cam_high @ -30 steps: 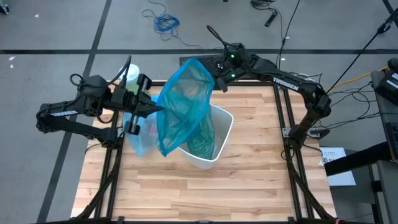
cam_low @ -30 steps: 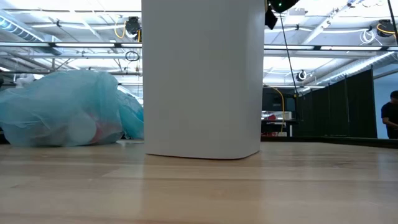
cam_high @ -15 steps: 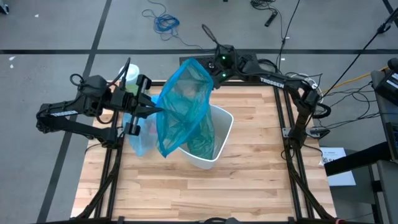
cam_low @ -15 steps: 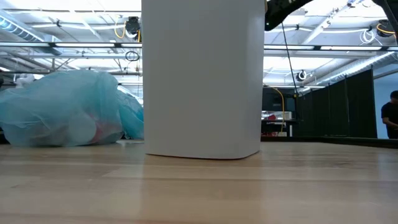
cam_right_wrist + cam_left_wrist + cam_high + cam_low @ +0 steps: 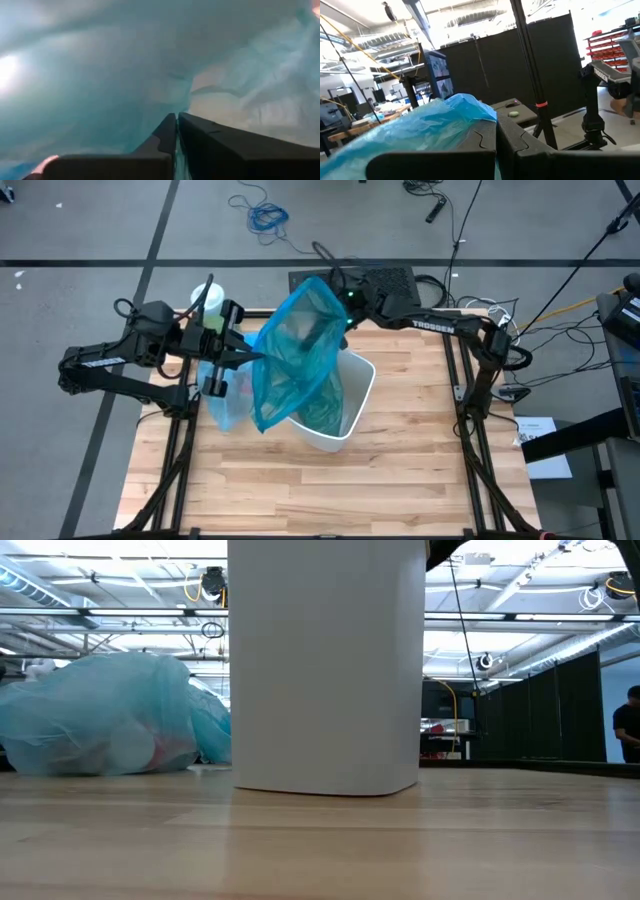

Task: Place trash/remove bag and relplace
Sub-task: Insert the plastic bag in the white trash bin

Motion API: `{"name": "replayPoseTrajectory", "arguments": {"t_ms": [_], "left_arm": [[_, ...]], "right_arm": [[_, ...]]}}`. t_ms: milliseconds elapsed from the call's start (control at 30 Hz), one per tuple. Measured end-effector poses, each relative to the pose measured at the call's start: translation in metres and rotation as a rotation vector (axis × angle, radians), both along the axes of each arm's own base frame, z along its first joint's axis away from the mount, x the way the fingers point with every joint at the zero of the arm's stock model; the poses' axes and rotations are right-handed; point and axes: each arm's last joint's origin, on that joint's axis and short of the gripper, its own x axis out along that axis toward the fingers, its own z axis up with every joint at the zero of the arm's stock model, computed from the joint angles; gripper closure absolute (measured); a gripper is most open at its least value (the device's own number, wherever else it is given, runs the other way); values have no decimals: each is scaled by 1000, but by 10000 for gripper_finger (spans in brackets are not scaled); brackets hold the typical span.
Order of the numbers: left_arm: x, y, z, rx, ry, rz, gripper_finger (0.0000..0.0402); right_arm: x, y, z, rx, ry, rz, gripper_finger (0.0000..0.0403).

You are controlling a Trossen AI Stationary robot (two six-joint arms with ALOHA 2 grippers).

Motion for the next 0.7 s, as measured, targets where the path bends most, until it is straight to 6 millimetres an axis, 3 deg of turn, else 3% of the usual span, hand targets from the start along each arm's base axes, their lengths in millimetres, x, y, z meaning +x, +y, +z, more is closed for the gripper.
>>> {"name": "replayPoseTrajectory", "arguments": {"t_ms": [267, 500, 700], "left_arm": [[0, 0, 2, -24, -11, -5, 401], [7, -4, -1, -27, 1, -28, 402], [19, -7, -6, -35, 25, -21, 402]], "right_arm": [[-31, 19, 44, -103, -60, -74, 402], [-56, 71, 60, -288, 58, -159, 403], [-53, 120, 54, -369, 157, -167, 403]]}}
